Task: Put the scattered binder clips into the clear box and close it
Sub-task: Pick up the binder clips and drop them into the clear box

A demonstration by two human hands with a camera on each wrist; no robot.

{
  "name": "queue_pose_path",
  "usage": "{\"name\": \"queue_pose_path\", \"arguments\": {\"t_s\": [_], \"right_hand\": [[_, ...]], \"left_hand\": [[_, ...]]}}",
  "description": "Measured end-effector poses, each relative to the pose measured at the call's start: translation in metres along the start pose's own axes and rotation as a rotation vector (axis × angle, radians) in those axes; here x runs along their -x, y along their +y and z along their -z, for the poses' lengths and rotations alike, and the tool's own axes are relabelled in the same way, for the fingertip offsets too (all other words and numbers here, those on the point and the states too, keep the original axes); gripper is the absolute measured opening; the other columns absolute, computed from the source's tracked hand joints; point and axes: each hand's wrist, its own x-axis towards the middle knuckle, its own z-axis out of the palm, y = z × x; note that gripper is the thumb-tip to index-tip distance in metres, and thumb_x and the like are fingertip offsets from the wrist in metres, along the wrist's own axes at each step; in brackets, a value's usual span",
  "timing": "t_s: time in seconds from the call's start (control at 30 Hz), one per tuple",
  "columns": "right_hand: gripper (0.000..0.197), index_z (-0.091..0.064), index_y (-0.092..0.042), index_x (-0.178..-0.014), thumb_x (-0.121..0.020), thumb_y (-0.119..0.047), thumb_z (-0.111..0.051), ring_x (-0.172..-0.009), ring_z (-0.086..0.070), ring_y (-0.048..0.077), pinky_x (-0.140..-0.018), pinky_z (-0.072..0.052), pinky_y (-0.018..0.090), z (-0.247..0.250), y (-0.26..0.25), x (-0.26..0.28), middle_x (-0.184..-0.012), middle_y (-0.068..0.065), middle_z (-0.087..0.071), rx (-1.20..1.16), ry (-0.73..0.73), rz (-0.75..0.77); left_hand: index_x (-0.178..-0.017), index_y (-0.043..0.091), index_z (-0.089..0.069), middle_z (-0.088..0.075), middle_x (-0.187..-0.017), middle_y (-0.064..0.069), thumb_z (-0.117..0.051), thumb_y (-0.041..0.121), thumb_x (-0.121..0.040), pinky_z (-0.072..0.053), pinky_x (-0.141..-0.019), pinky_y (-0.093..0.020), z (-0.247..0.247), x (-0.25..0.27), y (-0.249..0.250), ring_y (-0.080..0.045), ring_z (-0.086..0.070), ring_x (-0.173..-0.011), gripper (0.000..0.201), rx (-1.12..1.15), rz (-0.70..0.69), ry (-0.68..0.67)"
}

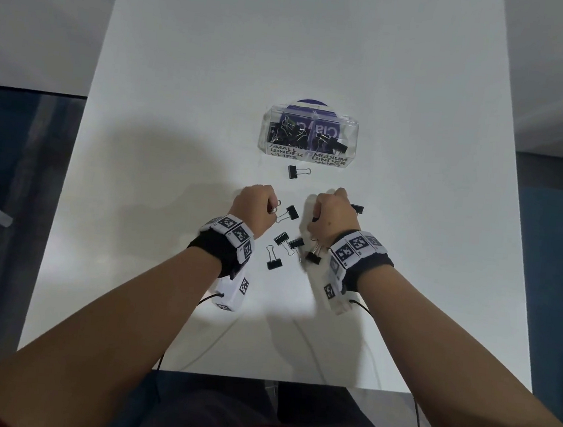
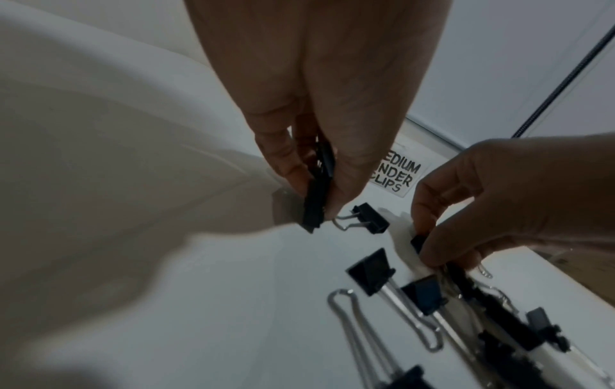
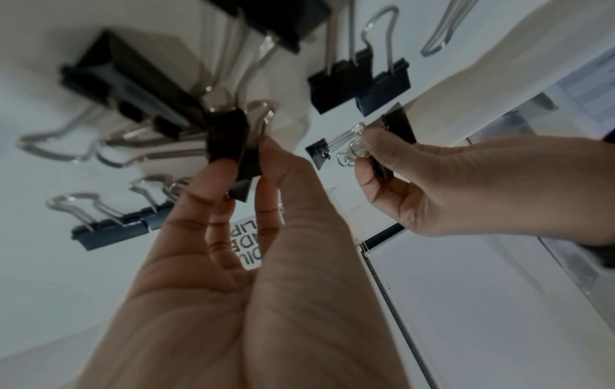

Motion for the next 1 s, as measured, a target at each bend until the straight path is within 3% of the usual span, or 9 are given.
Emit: {"name": "queue_pose_path", "arguments": {"t_s": [0.07,0.2,0.37,0.5,0.63,0.73,0.8,0.9,1.0], "right_hand": [[0.021,-0.057,-0.004,-0.097,-0.076,-0.004,-0.062,-0.080,-0.059,0.033,-0.079,-0.055,0.038,0.000,0.000,0.003,-0.113,0.014,-0.044,0.007,0.008,0.006],[0.015,-0.061,0.000,-0.094,-0.081,-0.005,-0.056,-0.072,-0.055,0.029,-0.074,-0.051,0.031,0.005,-0.001,0.005,-0.109,0.014,-0.044,0.039,0.021,0.031],[0.014,-0.062,0.000,-0.088,-0.077,-0.006,-0.054,-0.085,-0.058,0.029,-0.074,-0.053,0.033,-0.001,0.005,0.006,-0.101,0.013,-0.050,0.072,0.012,0.059],[0.016,-0.062,-0.001,-0.090,-0.077,0.000,-0.053,-0.087,-0.064,0.030,-0.076,-0.057,0.037,-0.001,0.005,0.008,-0.094,0.015,-0.065,0.114,-0.042,0.054],[0.009,-0.059,-0.007,-0.076,-0.072,0.001,-0.060,-0.079,-0.061,0.027,-0.066,-0.053,0.032,0.007,0.009,0.008,-0.085,0.011,-0.064,0.060,-0.060,0.065],[0.008,-0.063,-0.008,-0.075,-0.074,0.000,-0.063,-0.077,-0.060,0.023,-0.064,-0.051,0.030,0.014,0.015,0.009,-0.086,0.010,-0.066,-0.001,-0.076,0.046],[0.008,-0.066,-0.011,-0.074,-0.076,-0.003,-0.065,-0.076,-0.062,0.020,-0.064,-0.049,0.026,0.025,0.020,0.010,-0.087,0.010,-0.068,-0.066,-0.060,0.049],[0.007,-0.066,-0.013,-0.080,-0.081,-0.007,-0.069,-0.070,-0.063,0.014,-0.061,-0.049,0.016,0.062,0.016,0.002,-0.084,0.006,-0.067,-0.272,0.070,0.062],[0.008,-0.065,-0.012,-0.085,-0.080,-0.010,-0.070,-0.073,-0.064,0.017,-0.070,-0.055,0.025,0.102,-0.001,-0.018,-0.082,0.003,-0.066,-0.366,0.301,0.119]], "left_hand": [[-0.082,0.005,-0.066,-0.071,-0.088,-0.013,-0.064,-0.004,-0.072,-0.053,-0.070,-0.031,0.002,0.000,0.005,-0.022,-0.060,-0.070,0.013,0.026,-0.003,0.003],[-0.084,0.011,-0.063,-0.064,-0.087,-0.002,-0.067,0.001,-0.076,-0.050,-0.066,-0.022,0.018,-0.019,0.039,-0.015,-0.059,-0.074,0.013,0.077,-0.058,0.028],[-0.086,0.008,-0.064,-0.068,-0.093,-0.006,-0.063,0.003,-0.079,-0.053,-0.078,-0.033,0.036,-0.065,0.095,-0.021,-0.063,-0.085,0.009,0.043,-0.206,0.102],[-0.089,0.014,-0.062,-0.067,-0.105,-0.007,-0.058,0.006,-0.084,-0.043,-0.081,-0.028,0.039,-0.096,0.123,-0.021,-0.059,-0.097,0.010,-0.151,-0.275,0.007],[-0.102,0.012,-0.064,-0.062,-0.110,-0.009,-0.063,0.012,-0.083,-0.042,-0.085,-0.028,0.035,-0.108,0.119,-0.024,-0.056,-0.103,0.019,-0.207,-0.298,-0.059],[-0.094,0.013,-0.065,-0.059,-0.098,-0.004,-0.061,0.008,-0.082,-0.044,-0.083,-0.031,0.033,-0.088,0.096,-0.023,-0.058,-0.096,0.014,-0.133,-0.323,0.045],[-0.095,0.014,-0.064,-0.057,-0.097,0.001,-0.063,0.014,-0.084,-0.048,-0.086,-0.032,0.032,-0.069,0.074,-0.019,-0.057,-0.093,0.012,-0.147,-0.348,0.004],[-0.113,0.017,-0.060,-0.053,-0.122,-0.004,-0.070,0.032,-0.080,-0.047,-0.096,-0.038,0.029,-0.045,0.039,-0.019,-0.050,-0.110,0.038,-0.279,-0.365,-0.220],[-0.131,0.024,-0.050,-0.026,-0.151,-0.009,-0.076,0.048,-0.069,-0.031,-0.112,-0.047,0.020,-0.039,0.017,-0.029,-0.023,-0.138,0.071,-0.412,-0.331,-0.309]]}}
